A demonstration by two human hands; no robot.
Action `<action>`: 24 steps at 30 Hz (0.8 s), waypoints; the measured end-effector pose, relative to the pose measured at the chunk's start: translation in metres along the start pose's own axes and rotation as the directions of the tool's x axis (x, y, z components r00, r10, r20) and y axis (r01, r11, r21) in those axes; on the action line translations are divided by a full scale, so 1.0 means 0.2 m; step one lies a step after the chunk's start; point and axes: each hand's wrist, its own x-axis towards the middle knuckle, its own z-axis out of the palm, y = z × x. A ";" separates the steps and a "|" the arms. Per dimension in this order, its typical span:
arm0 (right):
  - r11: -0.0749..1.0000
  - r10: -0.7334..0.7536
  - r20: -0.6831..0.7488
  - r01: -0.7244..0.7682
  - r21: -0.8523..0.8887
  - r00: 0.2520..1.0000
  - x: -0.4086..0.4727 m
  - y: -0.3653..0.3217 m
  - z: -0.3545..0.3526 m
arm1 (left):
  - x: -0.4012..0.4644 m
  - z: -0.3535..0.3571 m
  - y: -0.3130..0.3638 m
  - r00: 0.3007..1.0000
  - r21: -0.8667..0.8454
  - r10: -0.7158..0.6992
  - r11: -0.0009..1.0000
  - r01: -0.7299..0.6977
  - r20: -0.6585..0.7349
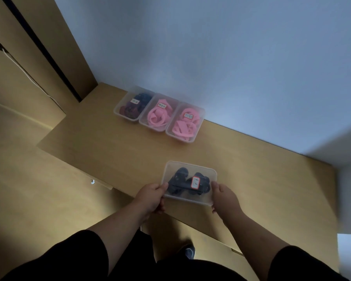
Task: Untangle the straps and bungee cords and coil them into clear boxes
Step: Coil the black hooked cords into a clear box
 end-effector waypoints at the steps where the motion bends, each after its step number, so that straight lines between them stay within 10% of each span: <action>1: 1.000 -0.005 0.000 0.005 -0.003 1.000 0.00 0.00 0.00 | 0.00 0.00 0.01 1.000 0.010 -0.005 1.000 0.004 0.016; 18: 0.809 0.228 -0.048 -0.162 0.564 0.972 0.18 -0.18 0.03 | 0.23 0.01 0.25 0.993 0.237 0.079 0.970 -0.057 -0.085; 24: 0.922 0.141 -0.234 -0.042 0.384 0.962 0.22 -0.15 0.11 | 0.27 0.10 0.18 0.924 0.382 0.299 0.903 -0.194 -0.238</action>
